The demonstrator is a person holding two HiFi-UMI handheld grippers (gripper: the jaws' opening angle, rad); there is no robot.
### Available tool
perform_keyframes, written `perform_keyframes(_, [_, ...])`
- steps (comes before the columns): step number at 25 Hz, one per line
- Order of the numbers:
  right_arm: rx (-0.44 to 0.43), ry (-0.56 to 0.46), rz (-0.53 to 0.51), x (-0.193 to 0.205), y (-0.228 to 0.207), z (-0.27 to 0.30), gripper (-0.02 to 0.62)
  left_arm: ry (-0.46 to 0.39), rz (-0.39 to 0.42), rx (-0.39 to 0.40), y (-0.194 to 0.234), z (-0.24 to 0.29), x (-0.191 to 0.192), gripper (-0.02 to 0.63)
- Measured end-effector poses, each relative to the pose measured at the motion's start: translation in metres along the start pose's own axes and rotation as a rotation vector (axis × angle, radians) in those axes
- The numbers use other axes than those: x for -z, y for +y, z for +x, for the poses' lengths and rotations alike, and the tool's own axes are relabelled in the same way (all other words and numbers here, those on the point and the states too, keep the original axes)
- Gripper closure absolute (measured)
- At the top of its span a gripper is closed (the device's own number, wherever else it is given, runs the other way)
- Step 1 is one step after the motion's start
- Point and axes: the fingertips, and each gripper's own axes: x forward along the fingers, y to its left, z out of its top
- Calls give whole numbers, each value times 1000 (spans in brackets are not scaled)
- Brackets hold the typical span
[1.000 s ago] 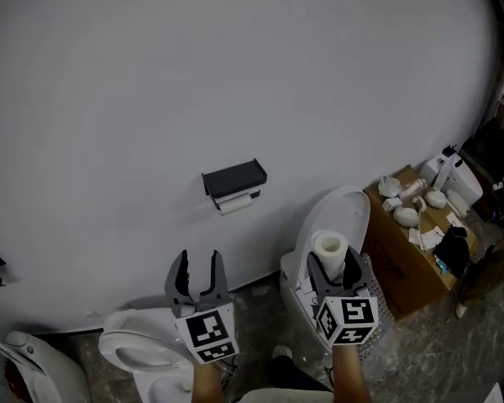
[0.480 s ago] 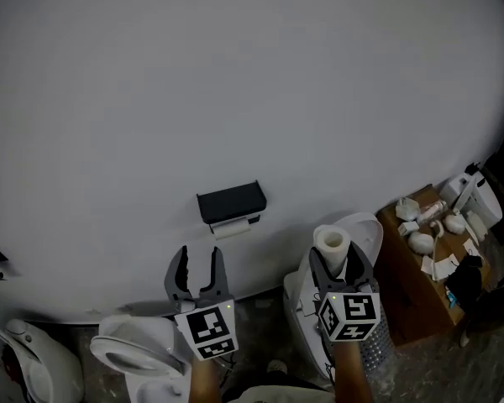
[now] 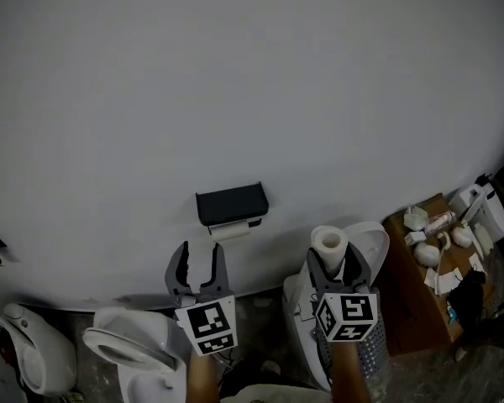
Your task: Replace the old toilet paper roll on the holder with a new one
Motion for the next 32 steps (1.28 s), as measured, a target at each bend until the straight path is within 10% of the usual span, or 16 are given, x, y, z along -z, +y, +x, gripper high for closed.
perform_keyframes(18, [10, 27, -7, 7, 12, 53, 290, 43, 115, 37, 14, 49, 16, 396])
perform_keyframes(24, [28, 53, -13, 17, 8, 58, 290, 99, 414, 91, -5, 61, 42, 377])
perform_keyframes(32, [75, 70, -13, 24, -8, 57, 290, 203, 1020, 124, -26, 69, 93, 362])
